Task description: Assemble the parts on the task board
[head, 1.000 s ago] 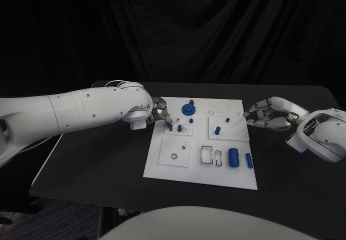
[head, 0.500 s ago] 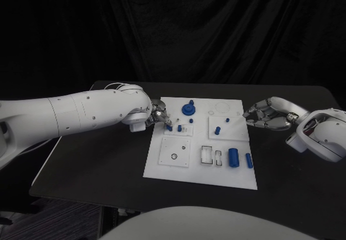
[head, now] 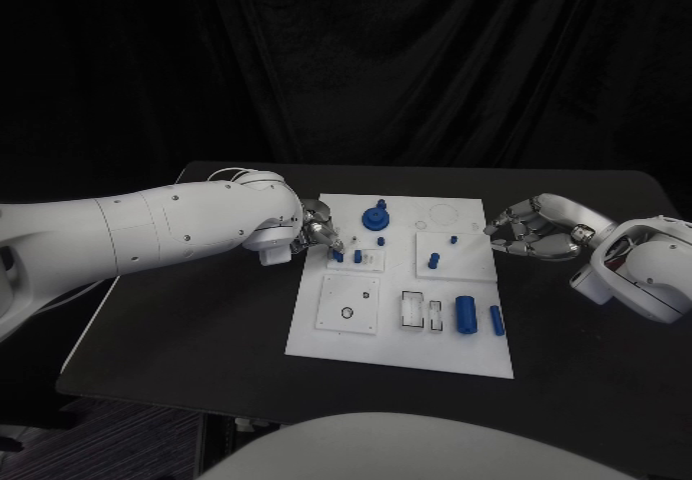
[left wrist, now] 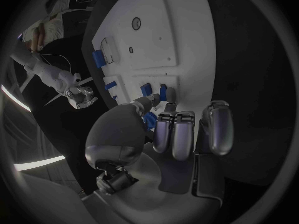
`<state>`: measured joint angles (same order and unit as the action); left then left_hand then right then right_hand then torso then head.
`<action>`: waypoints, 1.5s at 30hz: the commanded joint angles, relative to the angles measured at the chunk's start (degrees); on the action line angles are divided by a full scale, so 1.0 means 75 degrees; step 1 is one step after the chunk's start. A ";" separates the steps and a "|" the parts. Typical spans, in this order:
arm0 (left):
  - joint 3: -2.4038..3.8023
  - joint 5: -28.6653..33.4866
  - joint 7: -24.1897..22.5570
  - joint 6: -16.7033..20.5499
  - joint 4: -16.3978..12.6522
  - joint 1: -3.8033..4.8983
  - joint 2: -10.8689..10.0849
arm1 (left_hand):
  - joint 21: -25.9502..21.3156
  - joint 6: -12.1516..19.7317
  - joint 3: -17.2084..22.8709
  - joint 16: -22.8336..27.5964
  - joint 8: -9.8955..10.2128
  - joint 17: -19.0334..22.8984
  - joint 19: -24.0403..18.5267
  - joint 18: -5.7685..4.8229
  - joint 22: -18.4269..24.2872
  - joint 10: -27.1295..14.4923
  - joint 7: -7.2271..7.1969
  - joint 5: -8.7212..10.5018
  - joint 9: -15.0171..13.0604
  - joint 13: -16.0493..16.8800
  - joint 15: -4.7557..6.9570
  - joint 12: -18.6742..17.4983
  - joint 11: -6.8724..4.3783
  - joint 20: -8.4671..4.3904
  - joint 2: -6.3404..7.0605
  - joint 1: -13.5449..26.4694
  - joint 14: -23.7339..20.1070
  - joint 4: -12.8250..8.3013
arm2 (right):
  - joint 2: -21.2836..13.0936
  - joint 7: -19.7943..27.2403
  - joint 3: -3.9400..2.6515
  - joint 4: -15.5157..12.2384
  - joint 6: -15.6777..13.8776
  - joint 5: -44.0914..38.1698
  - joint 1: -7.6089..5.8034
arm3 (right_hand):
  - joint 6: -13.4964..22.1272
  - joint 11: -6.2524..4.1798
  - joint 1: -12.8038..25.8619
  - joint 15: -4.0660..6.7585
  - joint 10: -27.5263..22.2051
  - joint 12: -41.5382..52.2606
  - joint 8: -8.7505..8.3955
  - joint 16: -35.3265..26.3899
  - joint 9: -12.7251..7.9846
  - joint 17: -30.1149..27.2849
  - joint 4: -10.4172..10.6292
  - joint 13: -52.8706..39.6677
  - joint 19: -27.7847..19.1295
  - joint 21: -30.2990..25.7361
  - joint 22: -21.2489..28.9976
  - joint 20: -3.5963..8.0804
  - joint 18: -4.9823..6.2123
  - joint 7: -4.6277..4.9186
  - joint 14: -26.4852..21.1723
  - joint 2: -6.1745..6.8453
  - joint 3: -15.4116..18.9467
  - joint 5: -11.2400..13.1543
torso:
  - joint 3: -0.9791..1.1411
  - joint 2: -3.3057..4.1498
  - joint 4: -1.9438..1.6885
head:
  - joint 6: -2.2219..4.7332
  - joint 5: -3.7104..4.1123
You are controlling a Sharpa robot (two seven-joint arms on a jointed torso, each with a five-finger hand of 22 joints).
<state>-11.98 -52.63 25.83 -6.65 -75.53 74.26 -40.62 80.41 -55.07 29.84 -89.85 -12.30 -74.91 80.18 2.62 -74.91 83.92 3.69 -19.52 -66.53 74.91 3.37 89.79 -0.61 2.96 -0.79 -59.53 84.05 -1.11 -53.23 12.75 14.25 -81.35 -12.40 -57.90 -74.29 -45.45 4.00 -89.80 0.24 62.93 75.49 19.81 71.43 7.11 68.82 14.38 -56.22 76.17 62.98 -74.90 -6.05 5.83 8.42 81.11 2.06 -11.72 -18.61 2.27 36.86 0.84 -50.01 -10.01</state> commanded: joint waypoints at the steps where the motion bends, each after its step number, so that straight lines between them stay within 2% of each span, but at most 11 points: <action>1: -0.0014 0.0029 -0.0049 0.0017 -0.0013 -0.0055 0.0026 | -0.0031 0.0019 0.0081 -0.0020 0.0058 -0.2012 -0.0071 0.0158 -0.0368 0.0811 -0.0061 0.0107 0.0017 0.2011 0.0027 0.0027 -0.0014 -0.0004 -0.0095 -0.0039 0.0794 -0.0046 | -0.0011 -0.0171 -0.0005 -0.0014 0.0088 0.0001 0.0018 | 0.0006 -0.0013 -0.0053 0.0002 -0.0044 -0.0050 -0.0025 -0.0023 -0.0008 -0.0010 -0.0004 0.0007 -0.0053 -0.0038 -0.0206 0.0026 0.0071 0.0038 -0.0053 0.0004 -0.0045 -0.0045 | 0.0004 0.0004 0.0004 | 0.0001 -0.0004; 5: -0.0014 0.0029 -0.0029 0.0007 -0.0005 -0.0061 0.0032 | -0.0052 0.0014 0.0030 -0.0020 0.0086 -0.2012 -0.0079 0.0162 -0.0358 0.0811 -0.0061 0.0363 0.0038 0.2011 0.0026 0.0027 -0.0012 -0.0001 -0.0097 -0.0033 0.0794 0.0026 | -0.0006 -0.0180 -0.0005 -0.0013 0.0096 0.0001 0.0018 | 0.0006 -0.0013 -0.0053 0.0002 -0.0044 -0.0050 -0.0025 -0.0023 -0.0008 -0.0010 -0.0004 0.0007 -0.0053 -0.0038 -0.0206 0.0026 0.0071 0.0038 -0.0053 0.0004 -0.0045 -0.0045 | 0.0004 0.0006 0.0012 | 0.0001 -0.0002; 14: -0.0014 0.0029 0.0080 -0.0161 -0.0022 -0.0074 0.0031 | -0.0114 0.0074 -0.0058 -0.0020 0.0149 -0.2012 -0.0125 0.0179 -0.0306 0.0811 -0.0052 0.0639 0.0066 0.2011 0.0019 0.0027 -0.0003 0.0003 -0.0058 -0.0075 0.0794 0.0053 | -0.0006 -0.0226 -0.0005 -0.0008 0.0141 0.0001 0.0018 | -0.0004 -0.0014 -0.0055 0.0001 -0.0044 -0.0052 -0.0020 -0.0028 -0.0008 -0.0015 -0.0005 0.0012 -0.0056 -0.0047 -0.0203 0.0026 0.0072 0.0036 -0.0056 0.0004 -0.0048 -0.0045 | 0.0008 -0.0010 -0.0001 | 0.0001 -0.0006; 21: -0.0014 0.0028 0.0186 -0.0387 -0.0024 -0.0085 0.0029 | -0.0182 0.0093 -0.0485 -0.0020 0.0279 -0.2012 -0.0161 0.0191 -0.0272 0.0811 -0.0013 0.1049 0.0186 0.2011 -0.0013 0.0027 0.0035 0.0032 -0.0047 0.0087 0.0794 0.0390 | 0.0012 -0.0264 -0.0005 -0.0007 0.0172 0.0001 0.0018 | -0.0008 -0.0014 -0.0054 0.0001 -0.0043 -0.0053 -0.0018 -0.0027 -0.0008 -0.0014 -0.0005 0.0013 -0.0057 -0.0051 -0.0201 0.0026 0.0073 0.0036 -0.0056 0.0005 -0.0048 -0.0045 | 0.0005 -0.0009 0.0004 | 0.0001 -0.0012; 26: -0.0014 0.0028 0.0264 -0.0505 -0.0024 -0.0092 0.0021 | -0.0187 0.0099 -0.0790 -0.0020 0.0400 -0.2012 -0.0146 0.0188 -0.0292 0.0811 0.0022 0.1167 0.0338 0.2011 -0.0037 0.0027 0.0063 0.0051 -0.0024 0.0182 0.0794 0.0606 | 0.0019 -0.0270 -0.0005 -0.0007 0.0183 0.0001 0.0018 | -0.0015 -0.0016 -0.0058 0.0002 -0.0047 -0.0056 -0.0014 -0.0035 -0.0008 -0.0023 -0.0008 0.0020 -0.0064 -0.0067 -0.0195 0.0025 0.0076 0.0033 -0.0061 0.0007 -0.0051 -0.0052 | 0.0004 -0.0013 -0.0002 | 0.0001 -0.0019; 33: -0.0014 0.0028 0.0378 -0.0565 -0.0008 -0.0099 0.0009 | -0.0200 0.0020 -0.1682 -0.0020 0.0544 -0.2012 -0.0125 0.0186 -0.0323 0.0811 0.0087 0.1530 0.0572 0.2011 -0.0092 0.0027 0.0124 0.0104 0.0033 0.0714 0.0794 0.1328 | 0.0005 -0.0281 -0.0005 -0.0021 0.0146 0.0001 0.0018 | -0.0022 -0.0018 -0.0065 0.0003 -0.0055 -0.0065 -0.0012 -0.0045 -0.0011 -0.0034 -0.0013 0.0036 -0.0069 -0.0082 -0.0189 0.0025 0.0078 0.0032 -0.0067 0.0010 -0.0059 -0.0083 | 0.0006 -0.0013 0.0008 | 0.0001 -0.0048; 36: -0.0014 0.0028 0.0399 -0.0542 0.0013 -0.0100 0.0012 | -0.0215 -0.0043 -0.2073 -0.0020 0.0523 -0.2012 -0.0124 0.0190 -0.0330 0.0811 0.0079 0.1918 0.0592 0.2011 -0.0097 0.0027 0.0119 0.0109 -0.0020 0.0954 0.0794 0.1669 | -0.0002 -0.0265 -0.0005 -0.0035 0.0022 0.0001 0.0018 | -0.0032 -0.0018 0.0007 0.0003 -0.0054 -0.0078 -0.0013 -0.0040 -0.0030 -0.0035 0.0041 0.0065 -0.0067 -0.0118 -0.0183 0.0026 0.0080 0.0031 -0.0062 0.0013 -0.0074 -0.0325 | 0.0005 -0.0006 0.0002 | 0.0001 -0.0048; 38: -0.0014 0.0028 0.0400 -0.0510 0.0023 -0.0100 0.0014 | -0.0219 -0.0058 -0.2172 -0.0020 0.0500 -0.2012 -0.0123 0.0190 -0.0333 0.0811 0.0071 0.1982 0.0578 0.2011 -0.0090 0.0027 0.0117 0.0108 -0.0045 0.0987 0.0794 0.1747 | -0.0007 -0.0245 -0.0005 -0.0045 -0.0064 0.0001 0.0018 | -0.0037 -0.0019 0.0028 0.0005 -0.0040 -0.0072 -0.0012 -0.0039 -0.0038 -0.0039 0.0056 0.0058 -0.0066 -0.0133 -0.0180 0.0027 0.0081 0.0030 -0.0061 0.0009 -0.0088 -0.0408 | 0.0004 -0.0004 -0.0004 | 0.0001 -0.0050; 42: -0.0014 0.0028 0.0348 -0.0424 0.0029 -0.0101 0.0007 | -0.0225 -0.0066 -0.2574 -0.0020 0.0308 -0.2012 -0.0107 0.0188 -0.0361 0.0811 0.0038 0.2152 0.0421 0.2011 -0.0066 0.0027 0.0100 0.0095 -0.0193 0.1162 0.0794 0.2148 | -0.0009 -0.0240 -0.0005 -0.0053 -0.0112 0.0001 0.0018 | -0.0033 -0.0020 0.0040 0.0006 -0.0050 -0.0079 -0.0016 -0.0044 -0.0045 -0.0047 0.0064 0.0076 -0.0068 -0.0150 -0.0176 0.0028 0.0084 0.0030 -0.0062 0.0012 -0.0098 -0.0469 | 0.0007 -0.0003 -0.0006 | 0.0001 -0.0050; 43: -0.0014 0.0028 0.0299 -0.0369 0.0029 -0.0101 0.0000 | -0.0215 -0.0070 -0.2720 -0.0020 0.0208 -0.2012 -0.0091 0.0182 -0.0383 0.0811 0.0029 0.2183 0.0329 0.2011 -0.0060 0.0027 0.0088 0.0090 -0.0266 0.1255 0.0794 0.2325 | -0.0011 -0.0241 -0.0005 -0.0056 -0.0116 0.0001 0.0018 | -0.0032 -0.0020 0.0046 0.0006 -0.0052 -0.0080 -0.0017 -0.0047 -0.0047 -0.0051 0.0068 0.0079 -0.0068 -0.0154 -0.0175 0.0028 0.0084 0.0030 -0.0064 0.0010 -0.0102 -0.0491 | 0.0006 0.0000 -0.0007 | 0.0001 -0.0049; 45: -0.0014 0.0028 0.0176 -0.0225 0.0025 -0.0101 -0.0018 | -0.0198 -0.0054 -0.2971 -0.0020 0.0035 -0.2012 -0.0066 0.0176 -0.0420 0.0811 0.0011 0.2166 0.0134 0.2011 -0.0051 0.0027 0.0071 0.0075 -0.0449 0.1491 0.0794 0.2381 | -0.0015 -0.0242 -0.0005 -0.0061 -0.0130 0.0001 0.0018 | -0.0032 -0.0020 0.0046 0.0006 -0.0052 -0.0080 -0.0017 -0.0047 -0.0047 -0.0051 0.0068 0.0079 -0.0068 -0.0154 -0.0175 0.0028 0.0084 0.0030 -0.0064 0.0010 -0.0102 -0.0491 | 0.0006 0.0003 -0.0005 | 0.0001 -0.0047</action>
<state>-11.76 -52.55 27.32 -8.53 -75.38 74.09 -40.66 78.95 -55.40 8.14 -89.85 -11.70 -74.91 79.38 3.53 -74.91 84.05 4.00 -3.33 -65.12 74.91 2.95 89.79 -0.05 3.39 -4.16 -49.08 84.06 16.58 -53.24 11.63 14.25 -81.64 -12.19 -57.90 -74.29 -45.45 4.00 -89.80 0.24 62.93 75.27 19.81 71.43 6.83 68.52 14.70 -55.69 75.96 62.02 -74.92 -5.84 5.83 8.42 81.11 2.06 -12.35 -21.94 2.31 36.83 0.81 -50.01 -10.40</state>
